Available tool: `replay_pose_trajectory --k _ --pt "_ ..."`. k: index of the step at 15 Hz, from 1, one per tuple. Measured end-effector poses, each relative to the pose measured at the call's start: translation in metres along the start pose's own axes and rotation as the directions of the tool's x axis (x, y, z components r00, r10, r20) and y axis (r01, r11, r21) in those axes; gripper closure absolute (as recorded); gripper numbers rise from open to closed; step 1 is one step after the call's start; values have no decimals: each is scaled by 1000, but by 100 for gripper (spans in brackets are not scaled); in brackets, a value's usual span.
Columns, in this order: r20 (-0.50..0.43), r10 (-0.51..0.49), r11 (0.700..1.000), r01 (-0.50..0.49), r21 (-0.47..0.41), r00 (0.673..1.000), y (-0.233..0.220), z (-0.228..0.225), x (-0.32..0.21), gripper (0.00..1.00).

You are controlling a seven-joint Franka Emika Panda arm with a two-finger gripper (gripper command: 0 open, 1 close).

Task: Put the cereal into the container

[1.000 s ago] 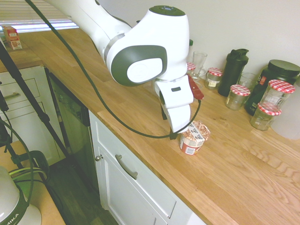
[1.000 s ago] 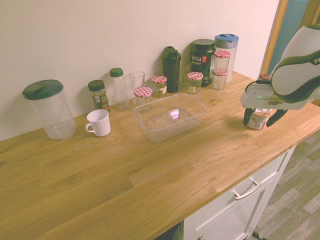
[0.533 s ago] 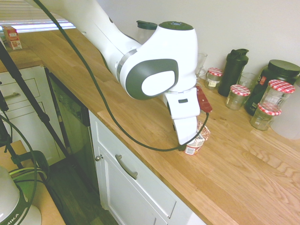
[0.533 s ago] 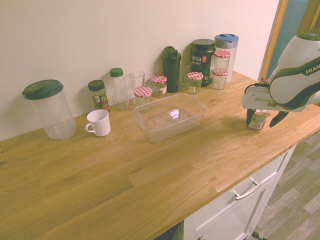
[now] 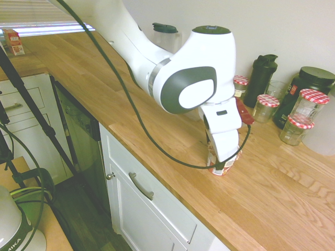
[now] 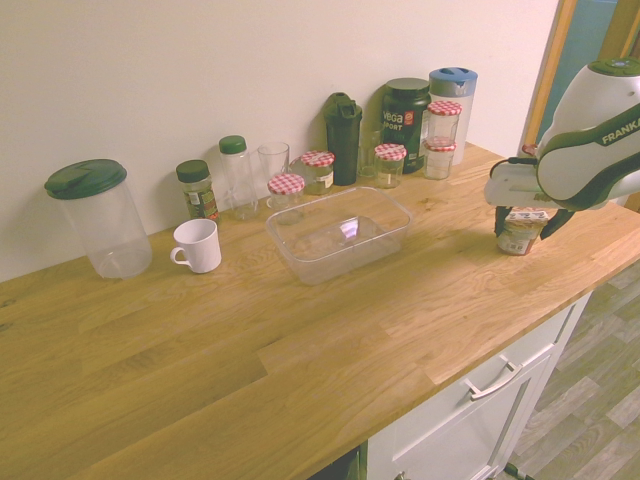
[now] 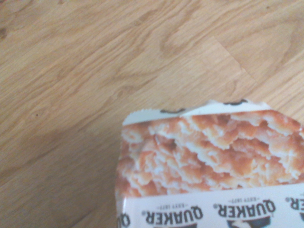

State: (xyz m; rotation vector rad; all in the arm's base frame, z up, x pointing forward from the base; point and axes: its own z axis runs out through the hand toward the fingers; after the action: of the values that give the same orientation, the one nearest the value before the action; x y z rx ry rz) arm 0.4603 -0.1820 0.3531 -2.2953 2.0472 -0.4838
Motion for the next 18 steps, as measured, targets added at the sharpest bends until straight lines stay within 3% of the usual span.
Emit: replay_pose_trajectory --k 5,6,18 --pt "-55 -66 998 65 -4 996 -18 25 1 0" --pt "-65 -72 997 72 0 995 -19 24 0 100" --pt "-121 -101 992 110 62 987 -28 18 -13 100"
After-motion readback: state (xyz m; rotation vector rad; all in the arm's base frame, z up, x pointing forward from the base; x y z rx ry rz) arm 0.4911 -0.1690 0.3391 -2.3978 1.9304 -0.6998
